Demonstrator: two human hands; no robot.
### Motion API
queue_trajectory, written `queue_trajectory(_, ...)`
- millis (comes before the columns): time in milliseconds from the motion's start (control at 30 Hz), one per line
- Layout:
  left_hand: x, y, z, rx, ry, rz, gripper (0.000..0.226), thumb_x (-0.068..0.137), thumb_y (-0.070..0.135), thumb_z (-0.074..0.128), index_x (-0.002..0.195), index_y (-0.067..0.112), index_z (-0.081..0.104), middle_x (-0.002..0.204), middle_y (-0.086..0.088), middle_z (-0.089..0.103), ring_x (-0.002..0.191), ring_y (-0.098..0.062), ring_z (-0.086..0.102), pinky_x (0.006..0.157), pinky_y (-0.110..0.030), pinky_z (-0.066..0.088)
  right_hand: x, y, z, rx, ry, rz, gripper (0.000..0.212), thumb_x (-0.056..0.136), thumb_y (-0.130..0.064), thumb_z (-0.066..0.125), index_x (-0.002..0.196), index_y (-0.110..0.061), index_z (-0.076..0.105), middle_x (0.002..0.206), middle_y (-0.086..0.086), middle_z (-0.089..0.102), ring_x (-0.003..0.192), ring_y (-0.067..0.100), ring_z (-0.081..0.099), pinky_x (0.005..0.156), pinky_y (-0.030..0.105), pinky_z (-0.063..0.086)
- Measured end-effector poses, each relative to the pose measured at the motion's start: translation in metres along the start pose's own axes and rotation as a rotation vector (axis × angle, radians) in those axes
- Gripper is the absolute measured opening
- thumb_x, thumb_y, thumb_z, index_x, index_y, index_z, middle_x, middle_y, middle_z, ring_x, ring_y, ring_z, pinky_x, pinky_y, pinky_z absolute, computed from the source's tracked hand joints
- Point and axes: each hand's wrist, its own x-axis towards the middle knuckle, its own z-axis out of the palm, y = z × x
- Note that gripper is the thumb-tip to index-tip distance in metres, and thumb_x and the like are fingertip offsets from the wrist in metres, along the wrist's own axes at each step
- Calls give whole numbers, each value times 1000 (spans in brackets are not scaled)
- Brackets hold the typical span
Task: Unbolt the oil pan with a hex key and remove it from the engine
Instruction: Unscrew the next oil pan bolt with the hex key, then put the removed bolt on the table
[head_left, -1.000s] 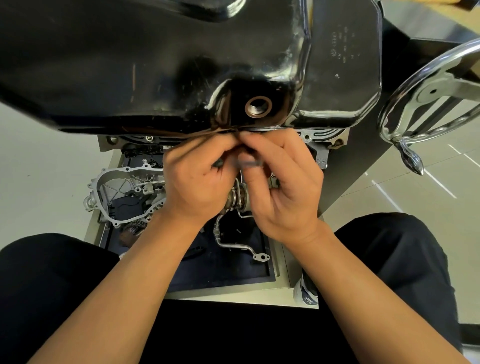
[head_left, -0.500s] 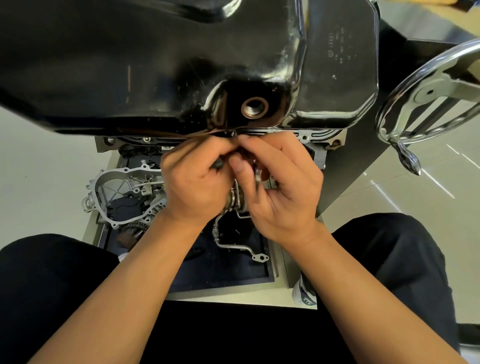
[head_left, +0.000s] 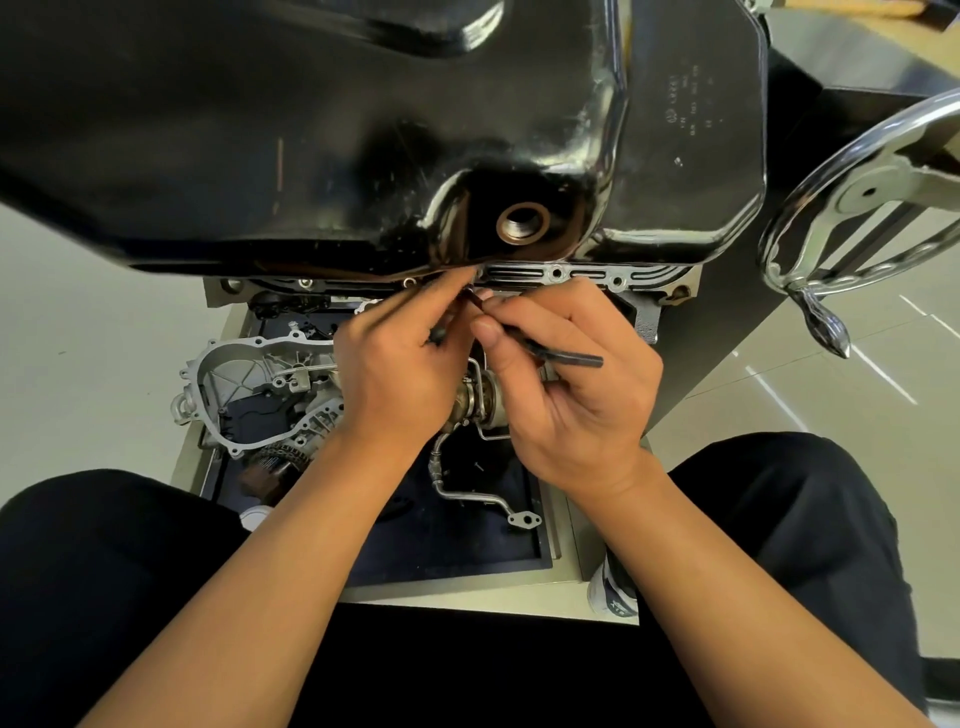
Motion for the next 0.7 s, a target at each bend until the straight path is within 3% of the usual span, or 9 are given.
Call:
queue_trajectory(67, 0, -2, 2, -13, -3, -5, 19, 89, 9, 68, 105, 3, 75, 97, -9, 76, 86, -18, 74, 74, -34, 61, 0, 0, 0, -7, 3, 11, 12, 86, 2, 71, 95, 8, 73, 85, 19, 71, 78, 30, 68, 72, 37, 55)
queue_trajectory(167, 0, 3, 1, -30, -18, 50, 16, 91, 12, 67, 100, 1, 75, 89, -9, 76, 77, -8, 67, 75, -18, 55, 4, -3, -4, 12, 57, 40, 10, 89, -2, 69, 94, 6, 73, 86, 15, 72, 78, 25, 69, 71, 34, 54)
queue_trajectory(233, 0, 17, 0, -88, -46, 99, 14, 92, 14, 69, 100, 4, 76, 90, -3, 76, 80, -2, 66, 77, -13, 52, 10, -9, -16, 26, 148, 90, 12, 95, -9, 65, 91, -1, 74, 86, 3, 72, 80, 12, 67, 72, 24, 50)
queue_trajectory(300, 1, 40, 4, -254, -110, 33, 15, 89, 13, 74, 103, 11, 75, 94, 5, 75, 81, -2, 70, 76, -17, 56, 20, -15, -39, 51, 251, 195, 16, 100, -18, 60, 90, -13, 71, 82, -11, 68, 72, 7, 63, 67, 22, 46)
queue_trajectory(400, 9, 87, 26, -632, -324, -307, 19, 89, 12, 73, 102, 25, 74, 85, 10, 77, 75, -7, 74, 65, -20, 57, 41, -19, -100, 112, 486, 393, 18, 101, -20, 57, 86, -21, 68, 67, -13, 63, 55, 11, 54, 54, 24, 44)
queue_trajectory(533, 16, 162, 87, -968, -666, -622, 22, 97, 3, 57, 105, 18, 71, 93, 1, 78, 75, -18, 75, 53, -19, 51, 59, -27, -209, 38, 779, 523, 25, 99, -22, 55, 79, -23, 69, 63, -5, 62, 54, 12, 52, 50, 25, 41)
queue_trajectory(600, 18, 207, 126, -1022, -832, -661, 22, 99, 5, 54, 110, 16, 69, 98, -1, 77, 81, -20, 75, 57, -19, 53, 59, -36, -266, -51, 863, 509, 24, 99, -23, 55, 80, -22, 70, 63, -5, 62, 56, 13, 53, 50, 26, 41)
queue_trajectory(700, 18, 281, 189, -993, -1034, -512, 20, 101, 11, 52, 112, 22, 66, 98, 4, 76, 85, -11, 74, 64, -19, 55, 47, -51, -340, -180, 939, 485, 30, 100, -25, 54, 77, -27, 72, 64, -8, 62, 59, 11, 54, 51, 26, 41)
